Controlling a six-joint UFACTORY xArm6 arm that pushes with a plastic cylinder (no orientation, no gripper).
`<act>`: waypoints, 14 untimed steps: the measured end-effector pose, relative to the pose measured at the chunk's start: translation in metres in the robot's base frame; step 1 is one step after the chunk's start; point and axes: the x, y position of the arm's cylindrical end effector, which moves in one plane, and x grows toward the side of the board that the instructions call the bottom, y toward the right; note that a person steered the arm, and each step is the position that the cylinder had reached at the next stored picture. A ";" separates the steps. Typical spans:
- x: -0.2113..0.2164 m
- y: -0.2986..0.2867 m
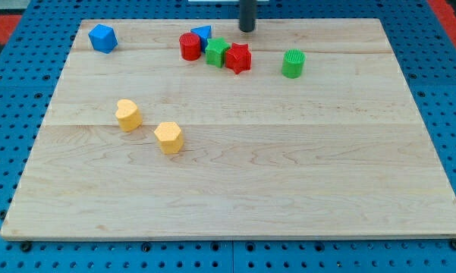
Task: Move the red star to the top right of the board
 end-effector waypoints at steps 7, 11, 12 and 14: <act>0.063 -0.012; 0.022 -0.004; 0.002 -0.004; -0.008 0.039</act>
